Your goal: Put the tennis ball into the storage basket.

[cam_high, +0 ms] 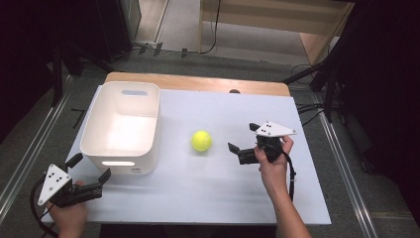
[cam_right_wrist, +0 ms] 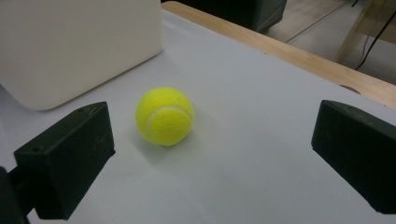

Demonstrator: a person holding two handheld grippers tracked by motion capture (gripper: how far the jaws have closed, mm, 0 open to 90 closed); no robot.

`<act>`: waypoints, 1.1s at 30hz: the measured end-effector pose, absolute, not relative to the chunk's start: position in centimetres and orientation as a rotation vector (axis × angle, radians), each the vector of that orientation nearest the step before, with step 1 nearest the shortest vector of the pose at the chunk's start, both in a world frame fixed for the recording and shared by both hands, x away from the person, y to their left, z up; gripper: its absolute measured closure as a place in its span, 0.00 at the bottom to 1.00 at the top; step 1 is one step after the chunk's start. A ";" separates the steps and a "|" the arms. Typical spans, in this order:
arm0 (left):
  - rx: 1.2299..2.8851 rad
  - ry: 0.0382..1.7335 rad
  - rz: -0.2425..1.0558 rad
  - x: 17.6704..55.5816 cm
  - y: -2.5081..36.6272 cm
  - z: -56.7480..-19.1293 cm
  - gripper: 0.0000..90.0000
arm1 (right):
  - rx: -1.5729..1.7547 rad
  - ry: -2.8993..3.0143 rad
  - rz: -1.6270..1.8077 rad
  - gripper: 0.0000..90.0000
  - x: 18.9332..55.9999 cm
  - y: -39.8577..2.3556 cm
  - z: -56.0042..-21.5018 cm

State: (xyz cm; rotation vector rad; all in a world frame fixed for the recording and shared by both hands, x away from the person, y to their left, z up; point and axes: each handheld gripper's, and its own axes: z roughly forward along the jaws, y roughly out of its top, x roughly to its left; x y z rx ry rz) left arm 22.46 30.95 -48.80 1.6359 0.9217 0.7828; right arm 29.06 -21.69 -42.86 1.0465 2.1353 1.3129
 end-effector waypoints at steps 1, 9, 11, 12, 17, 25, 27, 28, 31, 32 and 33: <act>1.636 0.922 0.783 22.5 30.9 -48.8 0.00 | 1.047 2.144 1.309 0.00 29.1 -21.6 -42.8; 1.632 0.923 0.782 22.5 31.0 -48.8 0.00 | 1.034 2.188 1.292 0.00 29.9 -20.6 -42.6; 1.633 0.923 0.781 22.5 31.0 -48.8 0.00 | 1.037 2.203 1.288 0.00 30.1 -20.3 -42.5; 1.633 0.923 0.781 22.5 31.0 -48.8 0.00 | 1.033 2.213 1.282 0.00 30.3 -20.1 -42.5; 1.626 0.926 0.777 22.5 31.0 -48.8 0.00 | 1.042 2.254 1.262 0.00 31.0 -19.4 -42.5; 1.634 0.925 0.782 22.5 31.0 -48.8 0.00 | 1.052 2.338 1.205 0.00 31.9 -17.8 -42.9; 1.634 0.923 0.782 22.5 30.9 -48.8 0.00 | 1.056 2.356 1.184 0.00 32.1 -17.3 -43.1; 1.634 0.923 0.782 22.5 30.9 -48.8 0.00 | 1.056 2.356 1.184 0.00 32.1 -17.3 -43.1; 1.635 0.925 0.782 22.4 31.0 -48.8 0.00 | 1.042 2.383 1.158 0.00 32.5 -16.7 -43.4; 1.634 0.925 0.782 22.4 31.0 -48.8 0.00 | 1.043 2.395 1.147 0.00 32.5 -16.5 -43.5; 1.634 0.925 0.782 22.5 30.9 -48.8 0.00 | 1.039 2.412 1.139 0.00 32.6 -16.2 -43.5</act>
